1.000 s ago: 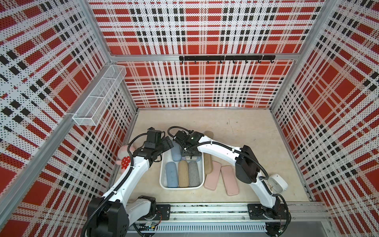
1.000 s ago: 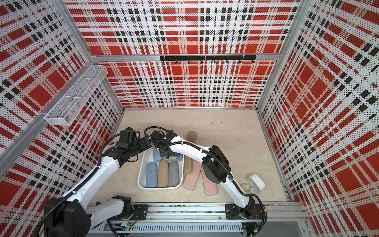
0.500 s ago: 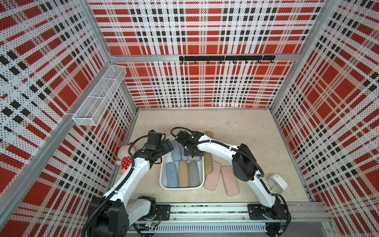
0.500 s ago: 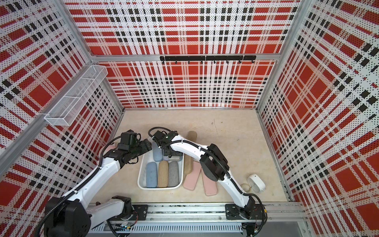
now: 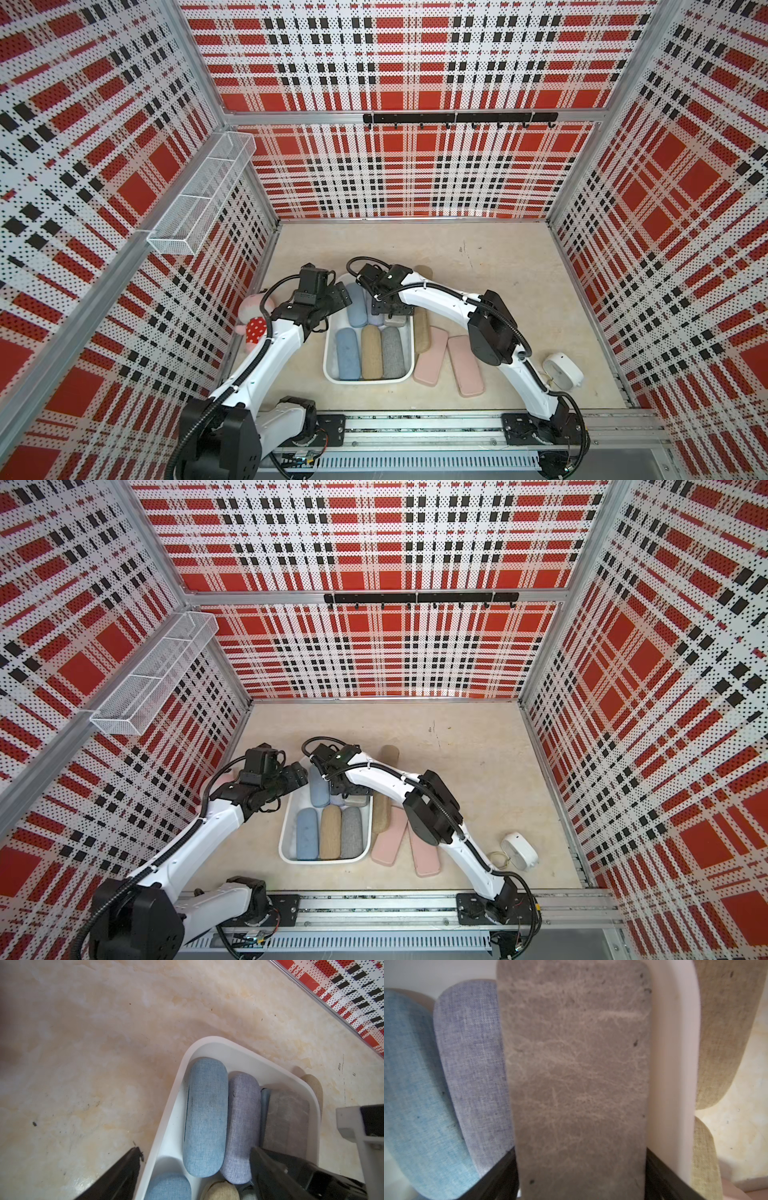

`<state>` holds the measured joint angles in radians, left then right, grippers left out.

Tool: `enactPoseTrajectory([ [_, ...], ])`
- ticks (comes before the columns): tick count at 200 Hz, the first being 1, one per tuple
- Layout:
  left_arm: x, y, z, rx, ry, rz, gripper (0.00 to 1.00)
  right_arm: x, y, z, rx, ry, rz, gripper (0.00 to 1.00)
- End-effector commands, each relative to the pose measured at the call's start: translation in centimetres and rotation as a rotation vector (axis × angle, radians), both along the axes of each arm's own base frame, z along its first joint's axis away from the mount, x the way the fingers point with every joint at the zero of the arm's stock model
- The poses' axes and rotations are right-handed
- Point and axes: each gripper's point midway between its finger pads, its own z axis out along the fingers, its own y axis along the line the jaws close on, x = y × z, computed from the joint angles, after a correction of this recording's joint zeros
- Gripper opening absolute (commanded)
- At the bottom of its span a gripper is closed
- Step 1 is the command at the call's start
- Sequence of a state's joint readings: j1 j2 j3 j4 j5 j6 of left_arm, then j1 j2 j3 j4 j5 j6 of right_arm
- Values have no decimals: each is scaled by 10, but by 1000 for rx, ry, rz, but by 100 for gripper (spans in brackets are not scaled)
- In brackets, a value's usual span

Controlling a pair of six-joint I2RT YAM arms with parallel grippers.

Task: Put the glasses cases into the storage boxes
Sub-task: Place the glasses case in the storage box, then adjust the glasses case at the center of the board.

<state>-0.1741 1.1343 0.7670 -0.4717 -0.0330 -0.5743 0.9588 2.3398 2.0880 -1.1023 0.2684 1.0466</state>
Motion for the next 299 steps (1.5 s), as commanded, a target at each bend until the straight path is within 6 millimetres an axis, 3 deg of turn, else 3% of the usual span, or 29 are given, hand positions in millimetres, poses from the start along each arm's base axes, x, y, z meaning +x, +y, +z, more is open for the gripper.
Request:
enactPoseTrajectory([
  [1,1,0,2,2,-20,-13,85,6,-6,25,3,-38,-30,87],
  [37,1,-6,6,8,-29,-28,86,2,-7,57,30,-85,-28,91],
  [66,6,-15,21,10,-68,-27,90,-4,-12,84,52,-126,-26,94],
  [71,5,-28,23,13,-74,-61,90,-6,-14,88,52,-133,-25,94],
  [102,9,-58,43,34,-107,-115,93,-17,-38,119,52,-190,-42,97],
  [117,11,-78,56,34,-131,-149,95,-22,-60,129,47,-207,-69,99],
  [144,22,-116,76,46,-165,-208,96,-26,-117,133,29,-203,-160,100],
  [173,38,-174,86,80,-183,-318,97,-29,-176,132,65,-193,-258,100],
  [205,60,-242,67,113,-145,-438,95,-29,-234,132,81,-191,-355,100],
  [234,83,-285,34,148,-80,-491,92,-32,-281,123,72,-164,-459,100],
  [257,103,-297,7,200,-31,-490,91,-33,-298,113,84,-147,-490,99],
  [299,130,-293,-31,178,49,-465,92,-41,-317,90,58,-102,-521,99],
])
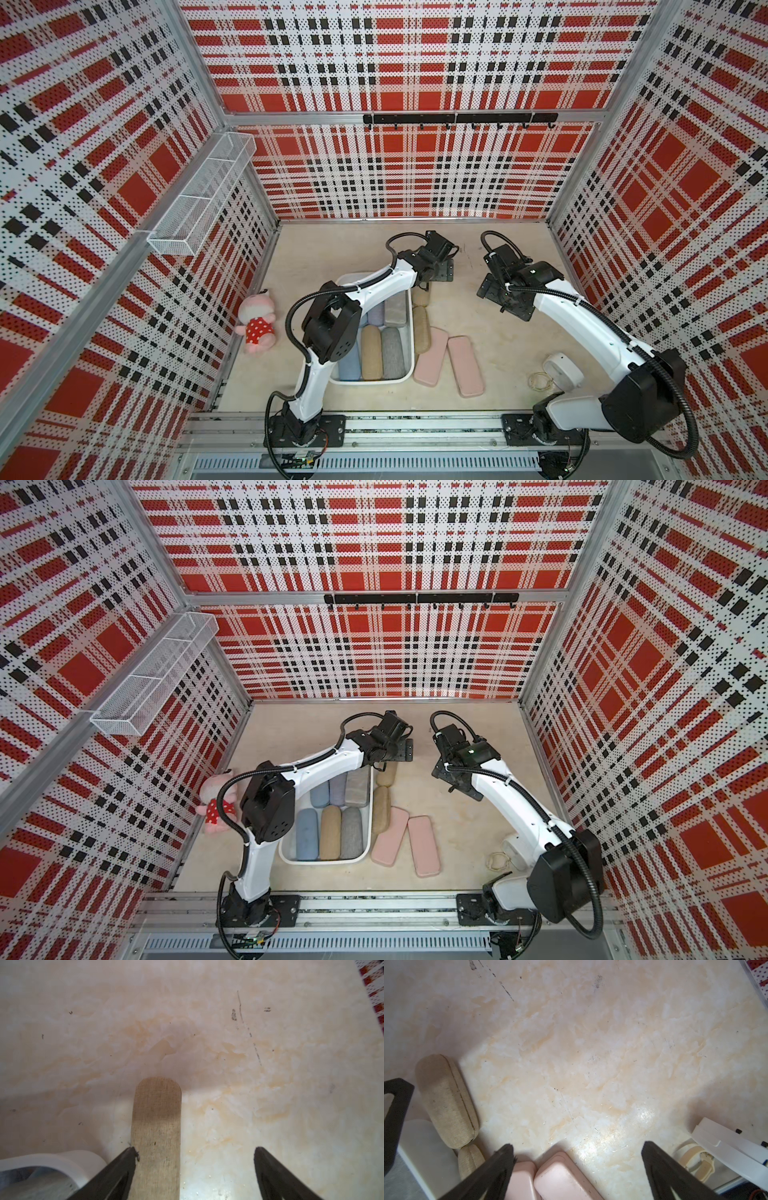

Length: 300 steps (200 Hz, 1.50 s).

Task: Put the glasses cases into the storage boxes
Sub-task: Adjust the glasses case at the center of the board.

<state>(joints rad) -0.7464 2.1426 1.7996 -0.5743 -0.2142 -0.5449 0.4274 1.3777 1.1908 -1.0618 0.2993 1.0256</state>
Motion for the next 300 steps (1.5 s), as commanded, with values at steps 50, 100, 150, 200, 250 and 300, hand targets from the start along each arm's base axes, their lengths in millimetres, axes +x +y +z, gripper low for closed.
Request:
enactPoseTrajectory([
  [50,24,4,-35,-4,92,-22,92,-13,-12,-22,42,18,-26,98],
  [100,28,9,-58,35,136,17,90,-12,-17,-21,27,23,-27,97],
  [150,19,4,-79,143,175,0,88,-11,-19,-17,28,18,-31,97],
  [200,12,-4,-82,150,188,-18,86,-12,-23,-17,24,16,-37,97],
  [250,-7,-35,-61,107,185,-93,86,-12,-27,-14,18,11,-37,97],
  [300,-1,-22,-46,129,143,-48,92,-14,-28,-13,17,10,-33,97],
])
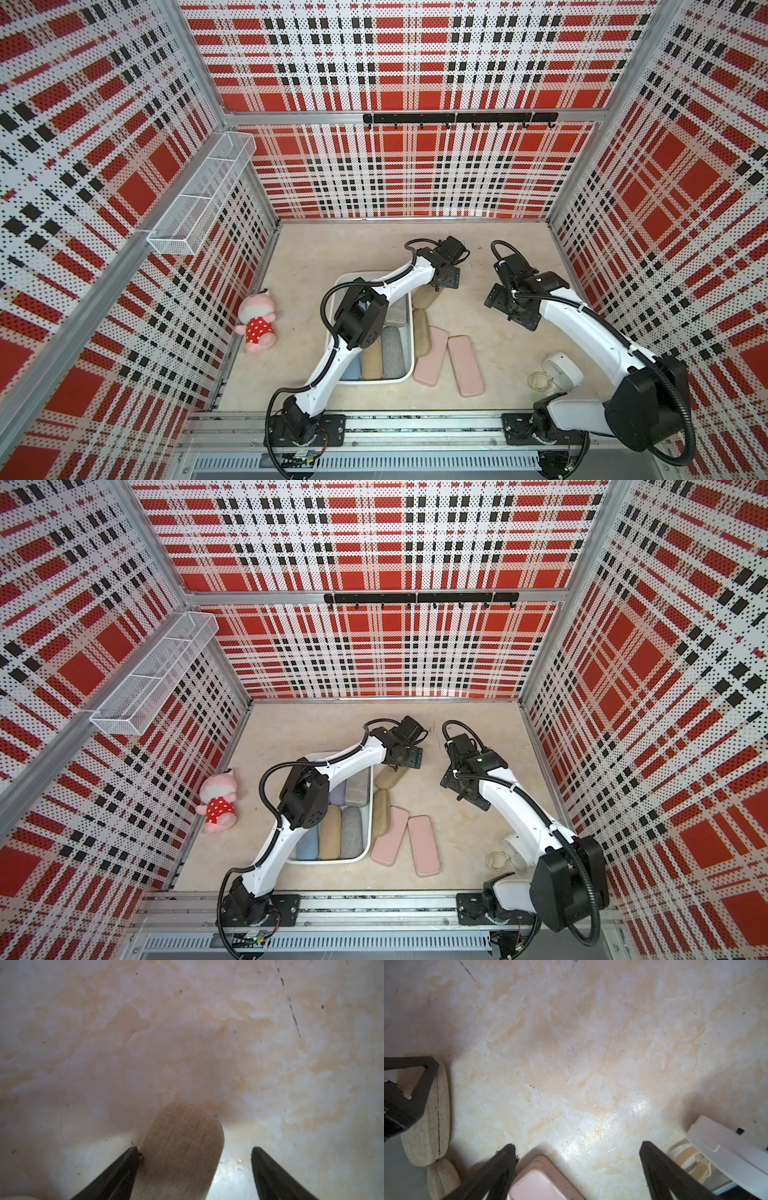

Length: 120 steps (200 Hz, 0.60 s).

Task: Put the glasses cases into the storage boxes
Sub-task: Adjust the glasses case at the center of the board.

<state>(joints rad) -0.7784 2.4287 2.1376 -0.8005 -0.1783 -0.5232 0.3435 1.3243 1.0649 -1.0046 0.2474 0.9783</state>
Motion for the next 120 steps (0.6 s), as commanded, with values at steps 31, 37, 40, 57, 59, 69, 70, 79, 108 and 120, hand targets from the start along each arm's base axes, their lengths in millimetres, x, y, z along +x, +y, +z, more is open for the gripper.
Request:
enactPoseTrajectory([
  [31,4,27,13,54,2,14,92,-3,-8,15,-11,-32,-13,97],
  [37,4,28,16,56,-2,9,92,-3,-8,16,-13,-36,-12,97],
  [40,4,29,17,56,-2,5,92,-3,-8,16,-13,-37,-13,97],
  [57,2,29,24,58,-8,-28,93,-3,-9,18,-10,-40,-18,97],
  [59,2,29,24,58,-10,-30,93,-3,-9,18,-10,-41,-18,97],
  [69,0,32,26,65,-12,-38,94,-3,-9,18,-10,-39,-18,97],
  [70,0,32,26,65,-12,-39,94,-3,-9,18,-10,-39,-18,97],
  [79,-1,35,23,74,-2,-47,94,-3,-9,19,-11,-38,-18,97],
  [108,-10,41,4,117,47,-93,92,-2,-8,24,-8,-47,-20,97],
  [120,-15,40,-2,117,65,-102,92,-2,-9,26,-7,-48,-22,97],
])
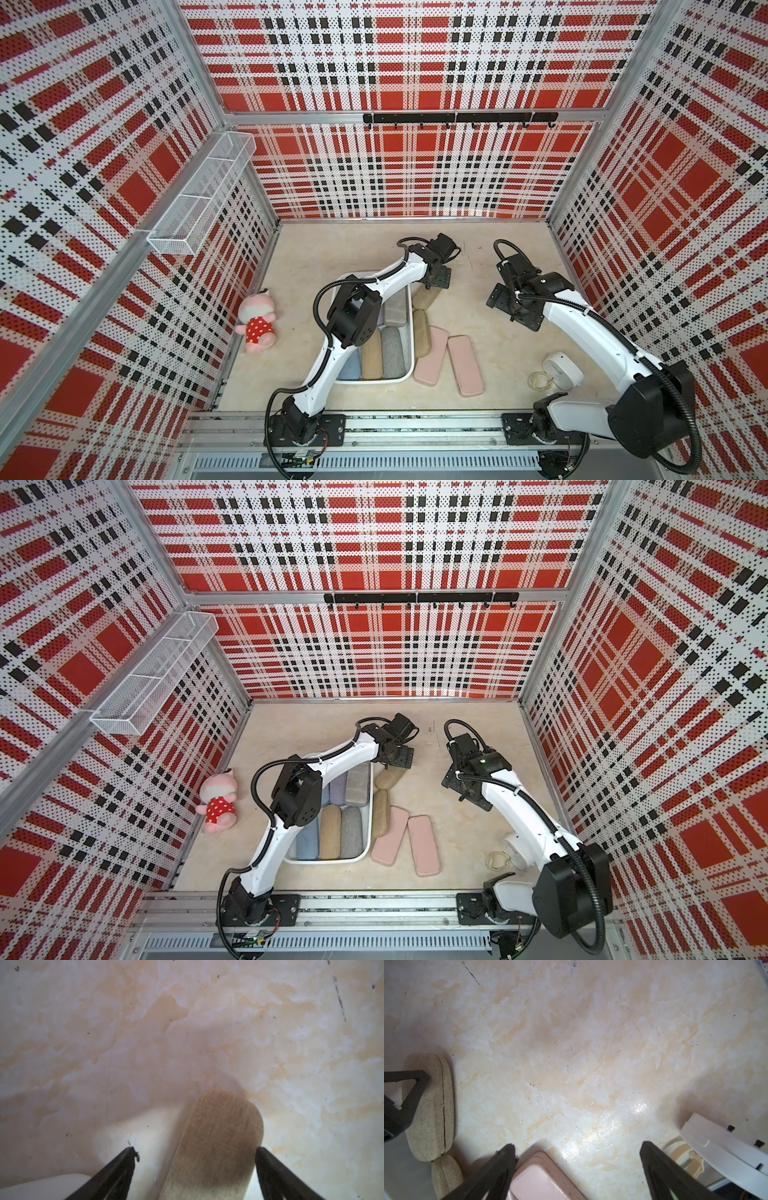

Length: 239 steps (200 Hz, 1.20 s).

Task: Put the glasses cases into the storage boxes
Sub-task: Adjust the glasses case at the center of the board, then pick up the glasses case at the center of the board.

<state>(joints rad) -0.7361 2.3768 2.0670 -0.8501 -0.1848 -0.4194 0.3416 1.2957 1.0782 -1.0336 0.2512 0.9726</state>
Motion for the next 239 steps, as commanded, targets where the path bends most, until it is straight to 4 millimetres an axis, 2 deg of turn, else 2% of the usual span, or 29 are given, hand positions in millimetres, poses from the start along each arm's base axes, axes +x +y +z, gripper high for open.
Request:
enactPoseTrajectory([
  [1,-13,4,0,19,39,-55,92,2,-6,16,-7,-35,-24,97],
  [43,-19,0,-10,33,64,-100,92,2,-6,21,-2,-43,-27,97],
  [91,-24,-4,-8,21,74,-128,92,1,-6,25,1,-50,-26,98],
  [142,-34,1,-26,52,111,-110,86,2,-3,25,17,-56,-23,94],
  [161,-34,-4,-25,53,99,-112,84,5,-2,28,19,-64,-17,90],
  [198,-36,-15,-25,72,78,-117,79,11,0,35,23,-78,-9,88],
  [239,-38,-18,-30,81,76,-99,71,6,-4,41,18,-95,-18,88],
])
